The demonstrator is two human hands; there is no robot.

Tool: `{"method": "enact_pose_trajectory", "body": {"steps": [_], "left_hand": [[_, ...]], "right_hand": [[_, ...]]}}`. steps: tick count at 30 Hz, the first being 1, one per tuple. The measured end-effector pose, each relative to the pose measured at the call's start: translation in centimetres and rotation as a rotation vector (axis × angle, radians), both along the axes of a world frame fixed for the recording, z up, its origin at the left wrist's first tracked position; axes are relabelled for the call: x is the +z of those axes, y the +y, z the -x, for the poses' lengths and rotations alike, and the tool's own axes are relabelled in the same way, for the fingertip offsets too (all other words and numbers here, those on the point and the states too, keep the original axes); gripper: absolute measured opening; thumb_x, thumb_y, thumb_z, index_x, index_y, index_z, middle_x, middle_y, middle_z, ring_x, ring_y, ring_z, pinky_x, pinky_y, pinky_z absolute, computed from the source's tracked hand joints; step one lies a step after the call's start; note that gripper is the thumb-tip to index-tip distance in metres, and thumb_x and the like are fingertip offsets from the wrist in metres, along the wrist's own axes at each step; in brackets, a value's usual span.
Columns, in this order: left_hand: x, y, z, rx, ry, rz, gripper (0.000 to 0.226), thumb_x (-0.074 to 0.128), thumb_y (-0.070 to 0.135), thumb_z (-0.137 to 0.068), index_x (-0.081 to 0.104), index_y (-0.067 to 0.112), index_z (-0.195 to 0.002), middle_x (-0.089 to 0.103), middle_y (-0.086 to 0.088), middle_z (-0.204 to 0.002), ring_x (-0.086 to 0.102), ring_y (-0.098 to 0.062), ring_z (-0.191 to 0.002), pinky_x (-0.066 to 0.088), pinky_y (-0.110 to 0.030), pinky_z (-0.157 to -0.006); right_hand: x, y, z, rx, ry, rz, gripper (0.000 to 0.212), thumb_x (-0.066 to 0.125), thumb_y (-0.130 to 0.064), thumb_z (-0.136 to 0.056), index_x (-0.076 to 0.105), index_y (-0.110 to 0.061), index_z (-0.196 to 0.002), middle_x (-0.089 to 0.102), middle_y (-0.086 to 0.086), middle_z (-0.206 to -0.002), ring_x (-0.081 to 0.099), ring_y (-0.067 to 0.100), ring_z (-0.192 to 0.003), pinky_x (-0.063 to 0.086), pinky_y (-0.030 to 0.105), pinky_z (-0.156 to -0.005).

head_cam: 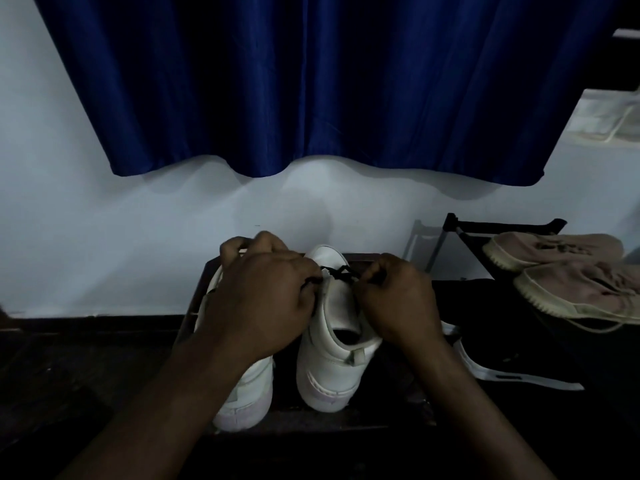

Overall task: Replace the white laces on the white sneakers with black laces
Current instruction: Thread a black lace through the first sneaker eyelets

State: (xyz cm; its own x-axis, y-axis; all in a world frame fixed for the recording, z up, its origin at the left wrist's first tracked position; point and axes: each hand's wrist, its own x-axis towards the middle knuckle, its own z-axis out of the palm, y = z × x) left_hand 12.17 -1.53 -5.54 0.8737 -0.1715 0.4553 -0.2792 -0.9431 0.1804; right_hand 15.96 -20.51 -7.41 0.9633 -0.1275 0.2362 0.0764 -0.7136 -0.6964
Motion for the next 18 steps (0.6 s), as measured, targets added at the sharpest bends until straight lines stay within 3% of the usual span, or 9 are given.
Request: {"method": "enact_pose_trajectory", "body": {"steps": [3,6,9,12,16,18], "left_hand": [[-0.2,-0.6,-0.5,0.060,0.026,0.001,0.023,0.052,0.037,-0.084,0.075,0.034,-0.087,0.069,0.012,-0.071,0.065,-0.020,-0.085,0.035,-0.046,-0.094],[0.1,-0.6,-0.7,0.104,0.131,0.053,0.032,0.044,0.043,-0.084,0.075,0.038,-0.093,0.072,0.012,-0.077,0.065,-0.018,-0.092,0.039,-0.044,-0.092],[0.2,-0.5,-0.8,0.097,0.157,0.119,0.038,0.041,0.039,-0.079,0.074,0.042,-0.096,0.074,0.018,-0.083,0.063,-0.014,-0.098,0.040,-0.043,-0.095],[0.4,0.1,-0.9,0.118,0.130,0.025,0.041,0.039,0.038,-0.074,0.074,0.041,-0.094,0.071,0.018,-0.083,0.057,-0.012,-0.101,0.031,-0.040,-0.097],[1.6,3.3,-0.7,0.291,0.023,-0.038,0.012,0.063,0.042,-0.075,0.063,0.031,-0.069,0.062,0.014,-0.068,0.055,-0.019,-0.091,0.024,-0.041,-0.086],[2.3,5.0,-0.2,0.416,-0.019,-0.008,0.018,0.073,0.033,-0.074,0.058,0.029,-0.064,0.057,0.013,-0.063,0.051,-0.021,-0.084,0.018,-0.038,-0.078]], "right_hand": [[-0.2,0.1,0.0,0.034,-0.022,-0.023,0.009,0.070,-0.019,-0.078,0.068,-0.020,-0.069,0.070,-0.006,-0.079,0.066,0.015,-0.077,0.044,0.027,-0.065],[-0.3,0.1,-0.1,0.044,-0.016,-0.025,0.008,0.072,-0.022,-0.079,0.069,-0.020,-0.072,0.070,-0.005,-0.084,0.064,0.014,-0.080,0.040,0.025,-0.068],[-0.3,0.2,-0.2,0.038,0.004,-0.027,0.007,0.072,-0.023,-0.081,0.071,-0.020,-0.075,0.070,-0.006,-0.086,0.057,0.008,-0.076,0.036,0.010,-0.060],[-0.2,0.2,-0.2,0.065,0.031,-0.067,0.009,0.073,-0.020,-0.080,0.073,-0.019,-0.072,0.071,-0.006,-0.082,0.062,0.009,-0.076,0.038,0.004,-0.058],[0.0,0.0,-0.3,0.046,0.061,-0.094,0.007,0.074,-0.016,-0.079,0.075,-0.016,-0.072,0.071,-0.006,-0.073,0.063,0.009,-0.068,0.040,0.008,-0.054],[0.0,-0.1,-0.3,0.032,0.048,-0.093,0.009,0.074,-0.015,-0.078,0.074,-0.015,-0.069,0.068,-0.008,-0.065,0.059,0.002,-0.058,0.039,0.010,-0.050]]}}
